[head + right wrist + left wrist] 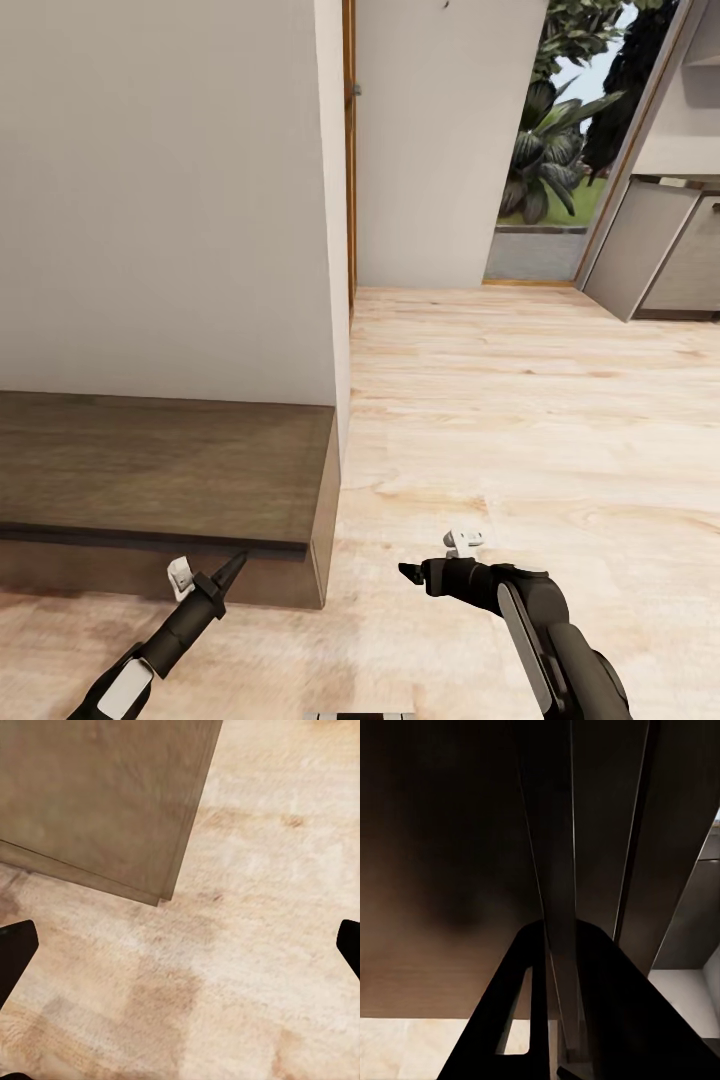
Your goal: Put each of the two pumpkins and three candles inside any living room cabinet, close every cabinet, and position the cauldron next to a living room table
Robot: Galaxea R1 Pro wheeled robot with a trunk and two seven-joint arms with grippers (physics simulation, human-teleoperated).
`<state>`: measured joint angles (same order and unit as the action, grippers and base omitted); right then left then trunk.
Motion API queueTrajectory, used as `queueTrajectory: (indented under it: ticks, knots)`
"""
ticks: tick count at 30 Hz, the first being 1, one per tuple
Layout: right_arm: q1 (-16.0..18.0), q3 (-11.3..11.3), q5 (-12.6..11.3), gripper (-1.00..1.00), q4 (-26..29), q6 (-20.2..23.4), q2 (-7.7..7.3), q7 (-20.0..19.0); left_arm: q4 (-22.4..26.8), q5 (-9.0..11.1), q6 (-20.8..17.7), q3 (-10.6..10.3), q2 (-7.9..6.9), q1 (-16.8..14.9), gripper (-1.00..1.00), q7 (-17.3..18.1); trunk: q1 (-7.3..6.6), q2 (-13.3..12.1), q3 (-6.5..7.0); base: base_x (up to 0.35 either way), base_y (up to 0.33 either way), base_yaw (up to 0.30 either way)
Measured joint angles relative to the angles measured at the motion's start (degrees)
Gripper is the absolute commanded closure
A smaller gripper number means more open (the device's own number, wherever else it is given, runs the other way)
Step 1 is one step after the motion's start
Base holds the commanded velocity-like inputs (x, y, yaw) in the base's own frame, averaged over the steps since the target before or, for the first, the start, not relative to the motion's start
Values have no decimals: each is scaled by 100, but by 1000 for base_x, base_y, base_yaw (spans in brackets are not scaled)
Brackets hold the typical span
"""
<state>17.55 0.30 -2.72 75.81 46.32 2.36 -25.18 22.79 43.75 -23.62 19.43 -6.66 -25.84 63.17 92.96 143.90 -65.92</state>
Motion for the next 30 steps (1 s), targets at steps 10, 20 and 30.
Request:
queueTrajectory:
  ticks: [10,20,30]
  knots:
    - [0,0,-1,-100,0,0,0,0,0,-11,20,1,0,0,100,13,0,0,0,0,0,0]
    - [0,0,0,-100,0,0,0,0,59,-8,15,5,2,-1,100,-70,2,0,0,-77,0,0]
    - [0,0,0,-100,0,0,0,0,2,5,18,28,0,-2,100,-10,0,0,0,-44,0,0]
